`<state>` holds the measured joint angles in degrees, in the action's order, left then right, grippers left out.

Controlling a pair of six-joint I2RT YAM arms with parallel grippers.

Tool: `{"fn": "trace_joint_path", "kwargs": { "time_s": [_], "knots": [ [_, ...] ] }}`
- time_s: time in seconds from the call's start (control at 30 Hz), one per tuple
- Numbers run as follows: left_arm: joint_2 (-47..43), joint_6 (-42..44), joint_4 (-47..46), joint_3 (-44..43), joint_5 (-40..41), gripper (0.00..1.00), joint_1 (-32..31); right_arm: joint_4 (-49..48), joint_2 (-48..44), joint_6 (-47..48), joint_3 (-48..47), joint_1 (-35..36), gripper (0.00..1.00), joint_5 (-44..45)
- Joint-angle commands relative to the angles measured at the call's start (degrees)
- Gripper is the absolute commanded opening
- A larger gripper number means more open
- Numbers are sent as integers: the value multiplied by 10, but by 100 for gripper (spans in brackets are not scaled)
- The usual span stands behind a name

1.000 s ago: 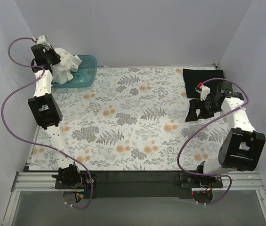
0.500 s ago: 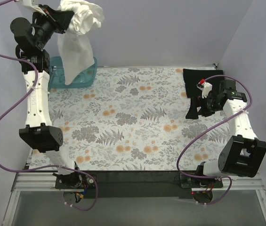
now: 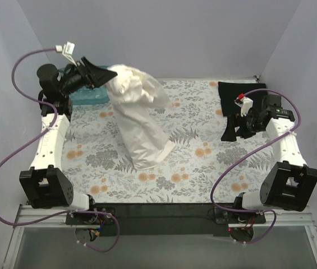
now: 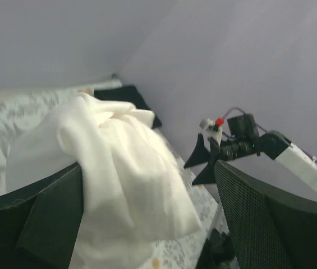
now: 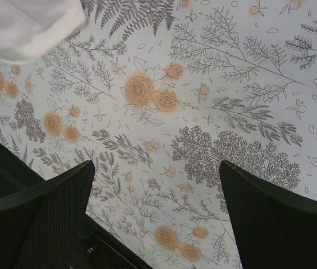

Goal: Fold and stack the t-shirts
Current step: Move the tshirt to the center of the board, then flatten the tshirt out

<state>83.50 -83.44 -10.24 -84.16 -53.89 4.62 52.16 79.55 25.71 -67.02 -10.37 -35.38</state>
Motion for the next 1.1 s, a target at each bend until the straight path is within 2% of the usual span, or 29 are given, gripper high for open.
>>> {"fn": "trace_joint_path", "kwargs": {
  "time_s": [0.0, 0.03, 0.07, 0.1, 0.13, 0.23, 0.3, 0.4, 0.6, 0.77, 0.8, 0.83, 1.07],
  "knots": [
    [-53, 33, 63, 136, -71, 90, 57, -1, -22, 12, -19, 1, 98, -10],
    [-53, 89, 75, 164, -101, 90, 110, 0, -24, 14, -16, 2, 98, -2],
    [-53, 128, 86, 191, -118, 90, 132, 1, -26, 21, -14, 3, 98, 2],
    [-55, 189, 162, 192, -112, 90, 146, 2, -28, 25, -13, 6, 99, 7],
    [-55, 287, 205, 189, -88, 91, 152, 6, -26, 28, -11, 13, 98, 24],
    [-47, 403, 323, 189, -88, 91, 145, 7, -12, 29, -9, 72, 98, 55],
    [-34, 483, 390, 188, -83, 91, 139, 3, 10, 17, -10, 142, 97, 70],
    [-13, 549, 441, 189, -75, 90, 126, -15, 59, -2, -20, 220, 95, 93],
    [-6, 564, 457, 198, -51, 87, 90, -44, 174, -30, -52, 337, 90, 132],
    [-12, 556, 451, 198, -45, 87, 85, -78, 222, -53, -68, 399, 71, 163],
    [-16, 555, 448, 201, -43, 87, 84, -83, 232, -58, -69, 407, 65, 168],
    [-18, 552, 448, 201, -40, 87, 84, -88, 238, -63, -69, 414, 63, 177],
    [-26, 531, 410, 205, -37, 87, 83, -104, 293, -78, -69, 468, 59, 216]
  ]
}}
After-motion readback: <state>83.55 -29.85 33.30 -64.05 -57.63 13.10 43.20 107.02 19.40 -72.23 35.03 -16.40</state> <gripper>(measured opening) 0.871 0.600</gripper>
